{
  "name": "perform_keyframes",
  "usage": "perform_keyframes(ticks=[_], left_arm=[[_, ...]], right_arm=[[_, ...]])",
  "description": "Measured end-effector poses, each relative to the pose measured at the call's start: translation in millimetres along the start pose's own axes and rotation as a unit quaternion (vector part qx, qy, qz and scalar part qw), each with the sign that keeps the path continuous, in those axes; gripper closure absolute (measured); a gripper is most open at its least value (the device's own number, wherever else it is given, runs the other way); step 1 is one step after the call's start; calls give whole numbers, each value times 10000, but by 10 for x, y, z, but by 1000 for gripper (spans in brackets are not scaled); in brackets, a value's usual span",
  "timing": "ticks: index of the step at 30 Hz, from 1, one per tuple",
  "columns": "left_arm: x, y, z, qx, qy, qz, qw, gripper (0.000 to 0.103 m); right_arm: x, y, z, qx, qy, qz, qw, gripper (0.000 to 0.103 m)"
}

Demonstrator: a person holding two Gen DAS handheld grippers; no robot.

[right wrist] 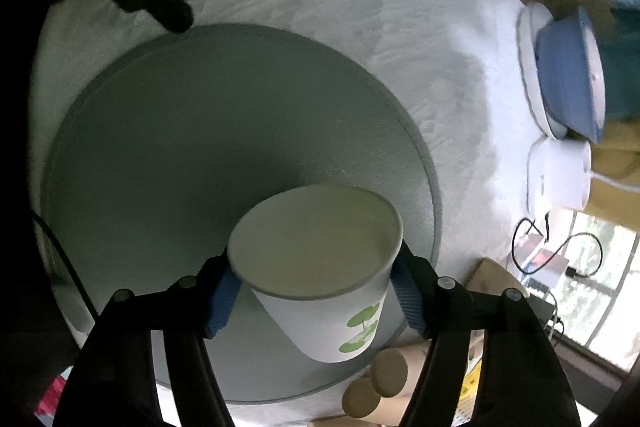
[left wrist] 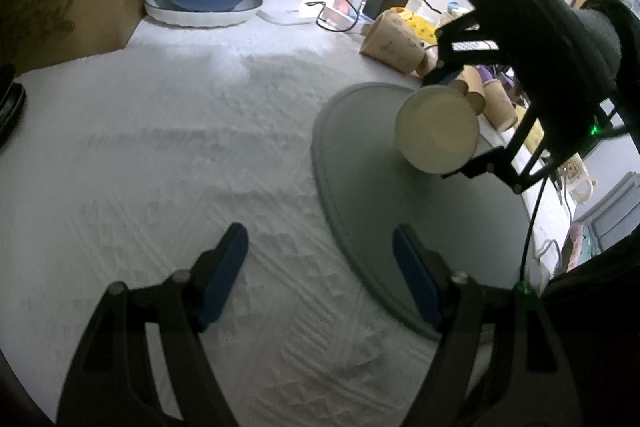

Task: Flip cup upright
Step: 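Carry the white cup over the grey tray and rotate it upright, then lower the upright white cup onto the grey tray with the right gripper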

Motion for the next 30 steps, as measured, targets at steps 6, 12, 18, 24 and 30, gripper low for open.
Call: perform_keyframes(ticks=[6,12,18,24,30], left_arm=[[-62,14,-10,-58,-24,9,10000,27],[-200,-6,0,-134,-82,37,9999,27],[-401,-69,56,-232,-206,-10,9995,27],[-613,-178,106,-238,-391,-100,9989,27],[-746,-214,84,-352,-451,-39,9984,27]], right_arm=[[-42,132,-165,-314,-749,-150,9966,33],[-90,344,-450,-1098,-2211,-335,9685,33],[25,519,-815,-2039,-4004,-410,8924,33],[260,549,-1039,-2651,-5228,-597,8080,33],[512,619,-1277,-3170,-6232,-814,7103,33]])
Point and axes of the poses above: each gripper's, at about its wrist camera, not at the fingertips, and y roughly against the way its jaws point, x to its left, z to its top, the point moved 1 cm from there along -y, roughly the way its jaws point, and after that the axes turned 6 degrees about -z, right-handed, at the moved point
